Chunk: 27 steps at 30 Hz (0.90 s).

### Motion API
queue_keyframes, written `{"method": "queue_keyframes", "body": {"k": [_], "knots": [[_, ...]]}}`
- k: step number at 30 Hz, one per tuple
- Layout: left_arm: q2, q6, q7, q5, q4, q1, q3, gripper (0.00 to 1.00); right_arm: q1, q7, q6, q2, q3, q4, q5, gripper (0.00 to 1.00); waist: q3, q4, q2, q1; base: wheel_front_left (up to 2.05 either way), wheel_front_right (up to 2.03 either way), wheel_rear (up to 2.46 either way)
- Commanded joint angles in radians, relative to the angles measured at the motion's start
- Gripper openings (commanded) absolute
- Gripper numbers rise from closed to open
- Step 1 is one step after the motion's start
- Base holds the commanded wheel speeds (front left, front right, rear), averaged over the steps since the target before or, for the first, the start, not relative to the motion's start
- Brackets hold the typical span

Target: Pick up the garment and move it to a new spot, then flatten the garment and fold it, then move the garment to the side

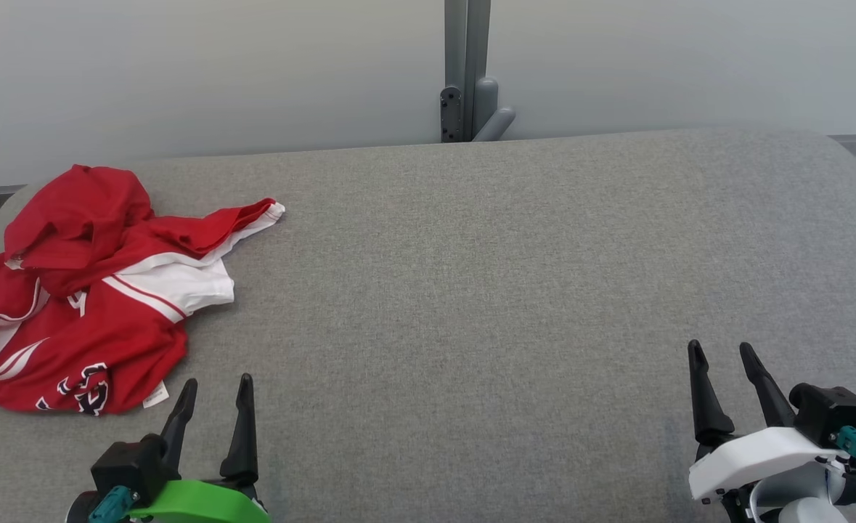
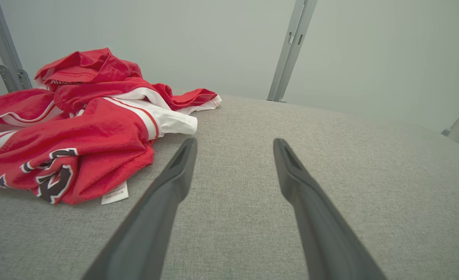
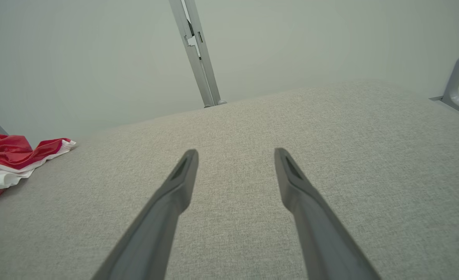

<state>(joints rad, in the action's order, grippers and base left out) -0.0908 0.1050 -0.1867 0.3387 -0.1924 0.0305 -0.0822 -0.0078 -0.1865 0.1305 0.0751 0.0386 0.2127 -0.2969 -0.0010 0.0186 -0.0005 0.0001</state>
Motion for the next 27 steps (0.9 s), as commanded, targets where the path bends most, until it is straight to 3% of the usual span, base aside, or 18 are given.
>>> {"method": "queue_keyframes", "body": {"k": [1,27], "knots": [[-0.008,-0.002,-0.012,-0.030,0.003,0.006,-0.001,1.00,0.005,-0.011,0.000,0.002,0.002,-0.002,0.027,1.00,0.001,0.000,0.0003,0.0000,0.00,0.00,0.00],[0.012,0.003,-0.063,-0.205,-0.056,0.022,0.039,1.00,0.023,-0.064,0.000,-0.010,0.006,0.014,0.183,1.00,0.000,0.013,0.0005,-0.0001,0.00,0.00,0.00]]}}
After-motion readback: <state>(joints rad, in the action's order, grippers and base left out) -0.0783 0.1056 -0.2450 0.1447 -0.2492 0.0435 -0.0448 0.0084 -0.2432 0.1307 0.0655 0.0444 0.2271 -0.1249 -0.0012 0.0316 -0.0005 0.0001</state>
